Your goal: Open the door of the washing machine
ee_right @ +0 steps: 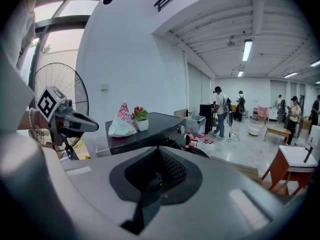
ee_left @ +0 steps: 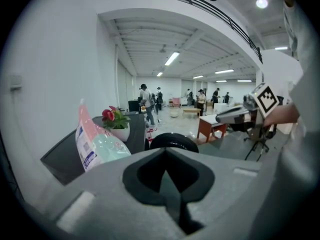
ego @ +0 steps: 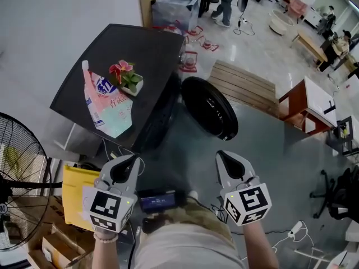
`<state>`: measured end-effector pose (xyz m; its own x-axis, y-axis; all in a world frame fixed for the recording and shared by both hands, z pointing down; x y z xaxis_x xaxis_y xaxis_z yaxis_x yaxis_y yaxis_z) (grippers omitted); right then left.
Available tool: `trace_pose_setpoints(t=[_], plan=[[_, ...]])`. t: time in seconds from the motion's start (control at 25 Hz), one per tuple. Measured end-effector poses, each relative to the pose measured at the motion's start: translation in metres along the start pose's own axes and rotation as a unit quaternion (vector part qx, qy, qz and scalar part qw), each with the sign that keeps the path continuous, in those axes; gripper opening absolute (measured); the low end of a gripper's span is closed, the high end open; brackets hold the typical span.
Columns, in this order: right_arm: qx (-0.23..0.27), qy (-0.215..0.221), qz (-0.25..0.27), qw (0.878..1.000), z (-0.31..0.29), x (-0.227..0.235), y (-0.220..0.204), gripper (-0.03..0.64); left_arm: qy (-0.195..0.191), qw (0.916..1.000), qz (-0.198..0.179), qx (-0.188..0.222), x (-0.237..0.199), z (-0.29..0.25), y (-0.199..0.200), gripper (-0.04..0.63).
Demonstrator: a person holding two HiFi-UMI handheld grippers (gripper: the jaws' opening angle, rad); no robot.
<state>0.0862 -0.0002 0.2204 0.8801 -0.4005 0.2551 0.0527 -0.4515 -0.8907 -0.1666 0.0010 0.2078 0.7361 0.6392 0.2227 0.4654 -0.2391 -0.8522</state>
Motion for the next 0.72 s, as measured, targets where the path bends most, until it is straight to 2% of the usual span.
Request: trace_pose_setpoints(t=[0.72], plan=[[0.0, 0.005, 0.008, 1.0, -0.011, -0.006, 0.002, 0.005, -0.003, 1.0, 0.004, 0.006, 0.0, 0.002, 0.001, -0.008]])
Point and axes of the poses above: the fingertips, and each gripper's own axes: z backward along the fingers, x to its right, y out of its top, the point moved 5 cm from there along z, backward along the fingers, and after that the axes turned 12 degrees about -z, right-handed, at the moved point
